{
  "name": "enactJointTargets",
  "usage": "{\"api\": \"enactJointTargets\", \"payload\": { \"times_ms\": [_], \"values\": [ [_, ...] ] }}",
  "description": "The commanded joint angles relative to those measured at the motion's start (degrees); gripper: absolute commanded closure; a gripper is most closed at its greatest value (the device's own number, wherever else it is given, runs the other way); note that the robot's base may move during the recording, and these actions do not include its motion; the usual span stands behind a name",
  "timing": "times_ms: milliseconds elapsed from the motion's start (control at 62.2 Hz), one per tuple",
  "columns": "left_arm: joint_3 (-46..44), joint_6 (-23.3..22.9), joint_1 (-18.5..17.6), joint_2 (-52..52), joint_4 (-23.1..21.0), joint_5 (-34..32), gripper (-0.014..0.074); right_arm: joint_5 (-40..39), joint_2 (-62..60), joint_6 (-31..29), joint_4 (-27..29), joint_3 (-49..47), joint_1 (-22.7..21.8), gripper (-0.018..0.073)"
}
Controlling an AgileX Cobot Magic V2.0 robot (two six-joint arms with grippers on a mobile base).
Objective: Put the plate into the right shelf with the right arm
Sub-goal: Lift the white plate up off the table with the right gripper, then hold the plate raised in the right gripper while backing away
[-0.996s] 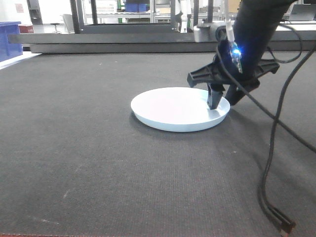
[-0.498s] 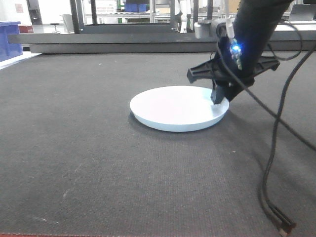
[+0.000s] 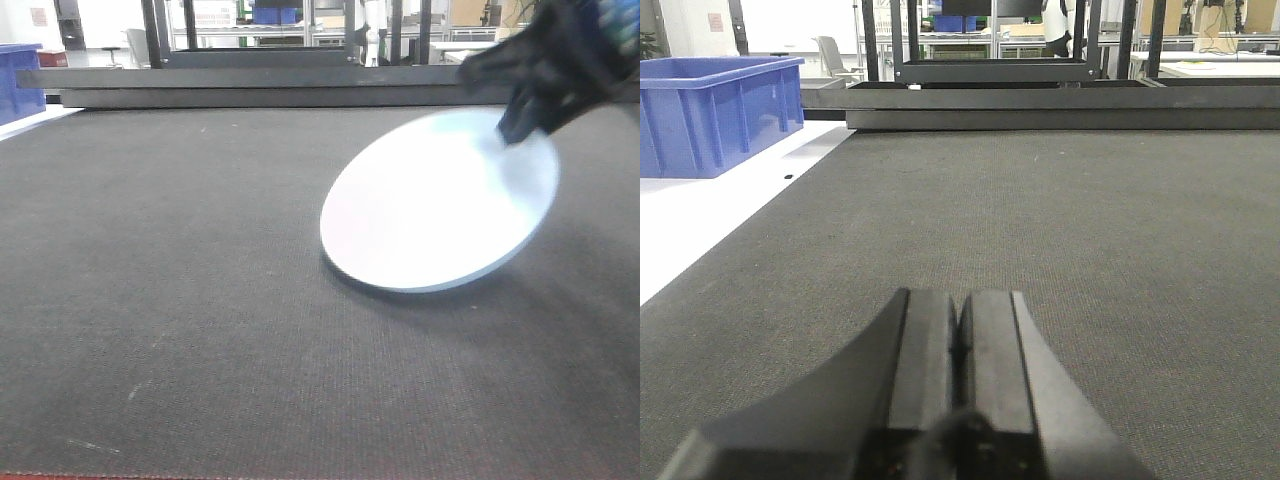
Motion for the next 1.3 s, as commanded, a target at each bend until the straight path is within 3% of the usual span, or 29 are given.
{"api": "enactJointTargets", "payload": {
  "times_ms": [0,337,755,1285],
  "values": [
    [0.5,-0.1,0.0,-0.6,-0.1,-5.0,0.0643,-6.7,-8.6,-0.5,-1.3,2.0,-0.3,0.0505],
    [0.5,-0.1,0.0,-0.6,-0.1,-5.0,0.0643,-10.7,-32.7,-0.5,-1.6,11.0,-0.3,0.0505],
    [0.5,-0.1,0.0,-0.6,-0.1,-5.0,0.0643,-9.5,-54.5,-0.5,-2.3,11.7,0.0,0.0505],
    [0.5,-0.1,0.0,-0.6,-0.1,-5.0,0.0643,-9.9,-60.0,-0.5,-2.3,11.7,0.0,0.0505]
  ]
}}
